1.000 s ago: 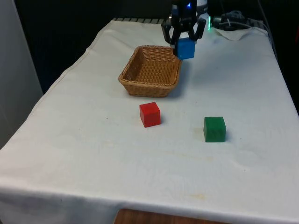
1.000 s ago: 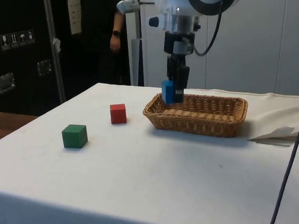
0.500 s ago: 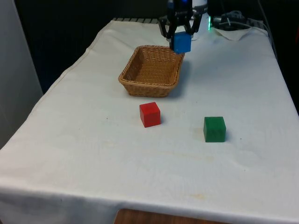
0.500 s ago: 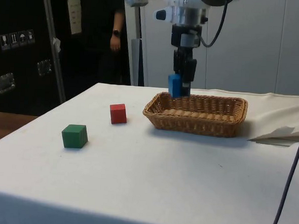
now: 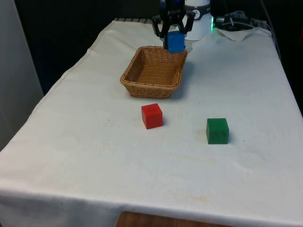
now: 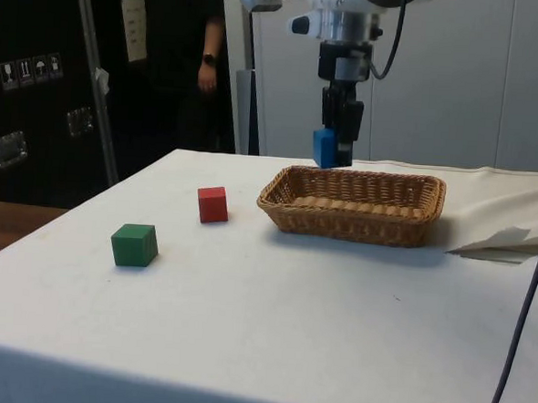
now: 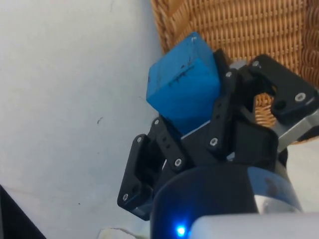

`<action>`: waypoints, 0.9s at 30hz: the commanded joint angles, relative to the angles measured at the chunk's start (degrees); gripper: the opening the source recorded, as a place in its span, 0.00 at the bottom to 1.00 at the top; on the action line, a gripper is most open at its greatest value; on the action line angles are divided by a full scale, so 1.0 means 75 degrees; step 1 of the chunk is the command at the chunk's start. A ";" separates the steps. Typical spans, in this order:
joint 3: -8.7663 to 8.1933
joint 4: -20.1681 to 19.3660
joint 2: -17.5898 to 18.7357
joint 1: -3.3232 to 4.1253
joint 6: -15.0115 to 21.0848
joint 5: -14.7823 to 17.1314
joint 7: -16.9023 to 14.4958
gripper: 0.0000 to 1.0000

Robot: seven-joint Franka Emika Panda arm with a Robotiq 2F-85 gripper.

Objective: Pick up the blue cube and place it into the basket.

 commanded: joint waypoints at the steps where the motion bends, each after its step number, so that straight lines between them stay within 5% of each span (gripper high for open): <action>1: -0.0053 0.0000 -0.0023 -0.0046 -0.0061 -0.0069 -0.0053 0.01; 27: -0.0932 0.0229 0.0779 -0.0107 0.0099 -0.0069 -0.1016 0.01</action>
